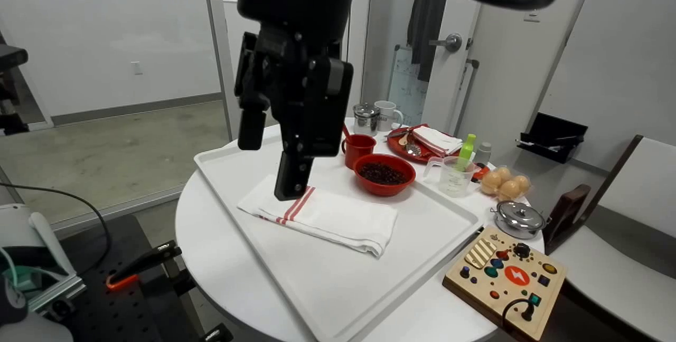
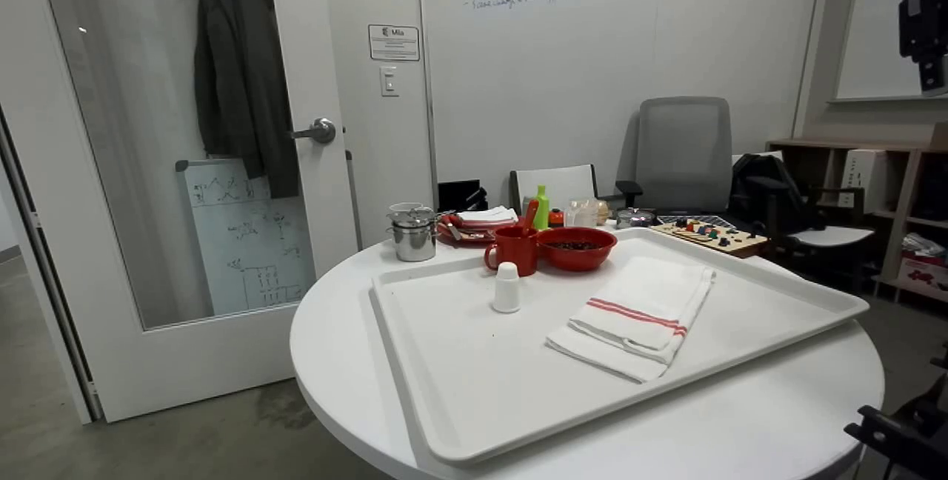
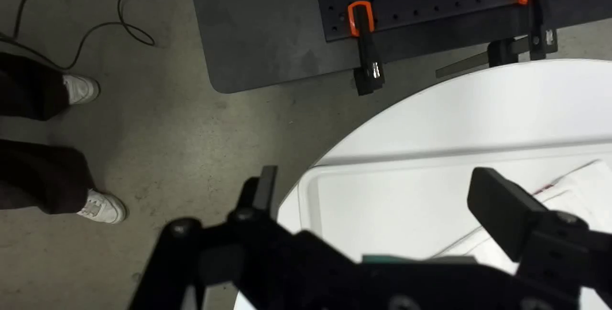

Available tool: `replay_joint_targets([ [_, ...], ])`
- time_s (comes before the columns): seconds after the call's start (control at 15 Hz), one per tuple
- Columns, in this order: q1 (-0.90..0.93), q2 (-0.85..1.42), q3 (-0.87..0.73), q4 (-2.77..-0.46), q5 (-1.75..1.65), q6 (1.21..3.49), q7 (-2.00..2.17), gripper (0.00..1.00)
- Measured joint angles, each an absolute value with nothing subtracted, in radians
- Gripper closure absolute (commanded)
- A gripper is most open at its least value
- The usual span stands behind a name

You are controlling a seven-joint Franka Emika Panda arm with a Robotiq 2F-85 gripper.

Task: Fold the white and red towel from right to left

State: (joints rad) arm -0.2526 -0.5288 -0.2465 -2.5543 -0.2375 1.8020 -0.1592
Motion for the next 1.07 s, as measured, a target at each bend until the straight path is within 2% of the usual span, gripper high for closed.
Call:
replay_joint_targets([
  [0.53,-0.196,-0.472,-0.244,-2.514,-0.171,1.902,-0.182,0.0],
  [1.07,-0.103,-0.195,-0.178,-2.41,-0.145,2.035,-0.197,0.0],
])
